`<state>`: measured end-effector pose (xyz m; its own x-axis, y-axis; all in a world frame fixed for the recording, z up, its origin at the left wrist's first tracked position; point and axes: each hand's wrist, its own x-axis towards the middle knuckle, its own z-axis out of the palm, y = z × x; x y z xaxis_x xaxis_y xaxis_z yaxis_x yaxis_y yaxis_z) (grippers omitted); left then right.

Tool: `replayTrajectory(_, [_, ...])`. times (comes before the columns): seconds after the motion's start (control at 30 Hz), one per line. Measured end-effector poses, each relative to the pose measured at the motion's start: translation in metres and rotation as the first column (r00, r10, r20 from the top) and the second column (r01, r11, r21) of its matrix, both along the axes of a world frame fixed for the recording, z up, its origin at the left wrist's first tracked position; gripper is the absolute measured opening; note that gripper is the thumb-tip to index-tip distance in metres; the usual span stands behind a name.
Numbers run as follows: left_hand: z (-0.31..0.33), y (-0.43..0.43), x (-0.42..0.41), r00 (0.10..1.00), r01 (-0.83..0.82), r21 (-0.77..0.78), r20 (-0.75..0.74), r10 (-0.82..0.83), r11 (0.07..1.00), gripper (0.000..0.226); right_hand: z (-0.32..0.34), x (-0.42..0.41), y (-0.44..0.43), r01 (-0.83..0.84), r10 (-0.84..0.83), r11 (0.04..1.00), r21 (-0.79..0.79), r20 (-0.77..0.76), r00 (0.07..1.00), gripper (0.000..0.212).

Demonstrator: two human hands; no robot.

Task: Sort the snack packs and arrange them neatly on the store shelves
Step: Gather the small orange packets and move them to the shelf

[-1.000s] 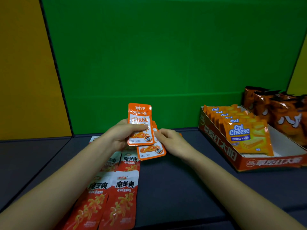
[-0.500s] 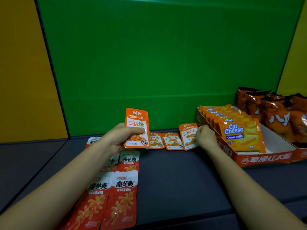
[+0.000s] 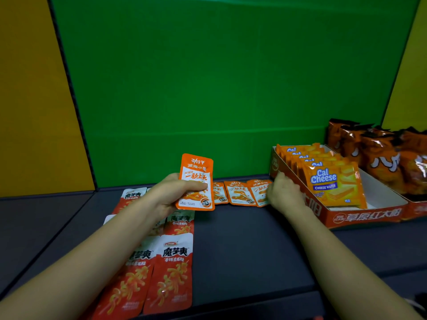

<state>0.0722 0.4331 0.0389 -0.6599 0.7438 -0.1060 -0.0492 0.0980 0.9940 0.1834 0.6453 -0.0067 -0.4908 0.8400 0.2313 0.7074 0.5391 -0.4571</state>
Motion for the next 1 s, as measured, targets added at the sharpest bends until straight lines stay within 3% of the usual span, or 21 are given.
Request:
replayTrajectory(0.07, [0.000, 0.000, 0.004, 1.000, 0.009, 0.006, 0.001, -0.009, 1.000, 0.011, 0.007, 0.006, -0.012, -0.019, 0.005, 0.986, 0.168, 0.087, 0.996, 0.037])
replayTrajectory(0.13, [0.000, 0.001, 0.007, 1.000, 0.019, 0.016, -0.004, -0.019, 1.000, 0.012, 0.013, 0.008, -0.024, -0.106, 0.091, 0.953, 0.285, 0.064, 0.994, 0.041])
replayTrajectory(0.17, [0.000, 0.002, 0.010, 1.000, 0.026, 0.024, -0.006, -0.026, 0.999, 0.013, 0.017, 0.009, -0.031, -0.188, 0.192, 0.945, 0.268, 0.014, 0.981, 0.045])
replayTrajectory(0.23, [-0.002, 0.006, 0.014, 0.999, 0.039, 0.038, -0.020, -0.039, 0.999, 0.015, 0.024, 0.007, -0.048, -0.398, 0.404, 0.915, 0.074, -0.158, 0.901, 0.054])
replayTrajectory(0.27, [-0.003, 0.008, 0.017, 0.999, 0.044, 0.033, -0.033, -0.043, 0.998, 0.016, 0.026, 0.006, -0.056, -0.488, 0.467, 0.873, -0.030, -0.242, 0.851, 0.057])
replayTrajectory(0.33, [-0.006, 0.011, 0.022, 0.997, 0.057, 0.027, -0.061, -0.055, 0.998, 0.019, 0.026, 0.002, -0.066, -0.571, 0.522, 0.816, -0.088, -0.311, 0.794, 0.059])
replayTrajectory(0.47, [-0.009, 0.017, 0.027, 0.995, 0.098, 0.073, -0.013, -0.097, 0.993, 0.005, 0.019, -0.001, -0.059, -0.653, 0.511, 0.734, -0.184, -0.483, 0.711, 0.039])
replayTrajectory(0.6, [-0.009, 0.019, 0.024, 0.986, 0.072, 0.139, 0.142, -0.091, 0.988, 0.023, 0.018, 0.005, -0.047, -0.683, 0.456, 0.678, -0.272, -0.572, 0.681, 0.036])
replayTrajectory(0.73, [-0.009, 0.012, 0.014, 0.996, 0.086, -0.026, -0.024, -0.087, 0.996, 0.021, 0.017, 0.015, -0.027, -0.645, 0.378, 0.704, -0.296, -0.613, 0.694, 0.032])
replayTrajectory(0.8, [-0.012, 0.009, 0.008, 0.995, 0.071, -0.073, -0.067, -0.076, 0.995, 0.020, 0.016, 0.024, -0.016, -0.597, 0.380, 0.749, -0.289, -0.550, 0.743, 0.031])
replayTrajectory(0.9, [-0.018, 0.008, 0.004, 0.987, 0.060, -0.138, -0.140, -0.079, 0.989, 0.026, 0.007, 0.032, -0.003, -0.527, 0.426, 0.786, -0.324, -0.334, 0.841, 0.031])
replayTrajectory(1.0, [-0.026, 0.012, 0.003, 0.958, 0.043, -0.224, -0.269, -0.104, 0.974, 0.035, 0.000, 0.031, 0.000, -0.472, 0.437, 0.816, -0.335, -0.179, 0.882, 0.042])
